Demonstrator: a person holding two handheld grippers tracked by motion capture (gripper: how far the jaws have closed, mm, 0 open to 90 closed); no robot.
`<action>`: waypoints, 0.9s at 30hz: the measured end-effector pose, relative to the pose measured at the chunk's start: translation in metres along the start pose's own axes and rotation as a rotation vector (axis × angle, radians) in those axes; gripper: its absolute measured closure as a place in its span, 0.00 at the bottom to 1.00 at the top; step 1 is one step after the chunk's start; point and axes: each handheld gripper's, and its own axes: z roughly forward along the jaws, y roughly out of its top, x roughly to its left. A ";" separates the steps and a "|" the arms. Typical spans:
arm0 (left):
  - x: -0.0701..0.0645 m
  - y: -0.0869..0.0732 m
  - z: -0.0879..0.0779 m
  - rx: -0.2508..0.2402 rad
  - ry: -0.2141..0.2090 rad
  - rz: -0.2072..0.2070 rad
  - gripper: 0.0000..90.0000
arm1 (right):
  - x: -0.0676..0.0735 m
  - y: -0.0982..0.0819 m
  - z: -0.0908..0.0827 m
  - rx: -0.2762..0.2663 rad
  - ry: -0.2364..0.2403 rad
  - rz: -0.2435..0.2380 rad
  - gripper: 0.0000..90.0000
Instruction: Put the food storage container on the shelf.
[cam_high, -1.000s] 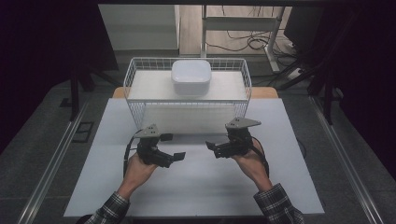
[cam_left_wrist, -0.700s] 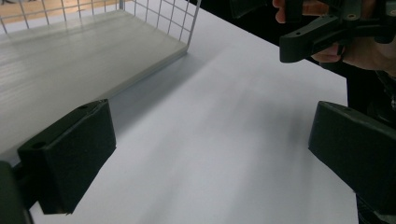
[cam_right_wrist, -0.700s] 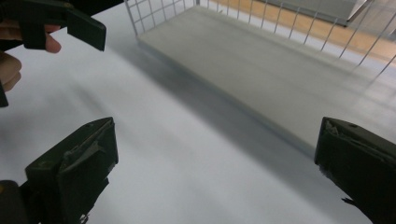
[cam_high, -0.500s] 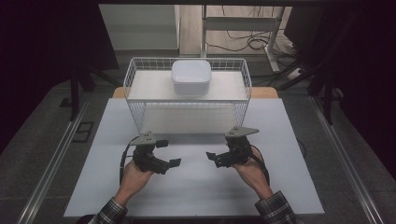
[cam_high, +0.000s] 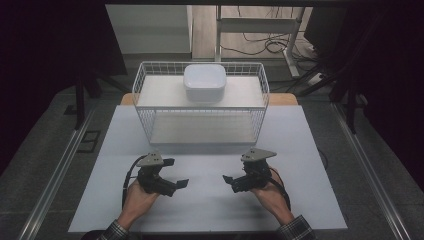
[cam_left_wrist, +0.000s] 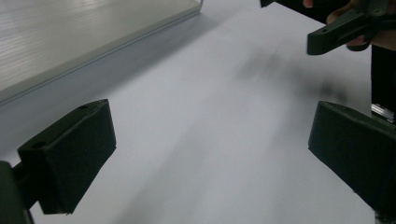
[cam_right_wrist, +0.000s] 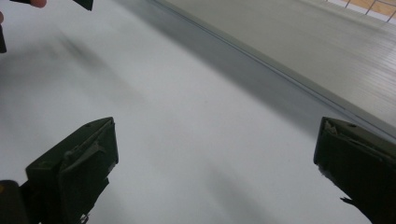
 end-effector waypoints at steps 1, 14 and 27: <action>0.000 -0.002 -0.002 -0.003 0.004 -0.003 0.00 | 0.001 -0.001 -0.002 -0.004 -0.002 -0.002 0.00; -0.003 -0.020 -0.024 -0.002 0.047 -0.015 0.01 | 0.002 -0.021 -0.032 -0.034 -0.024 0.017 0.00; -0.006 -0.041 -0.047 0.026 0.087 -0.030 0.00 | -0.001 -0.044 -0.053 -0.016 -0.079 0.029 0.00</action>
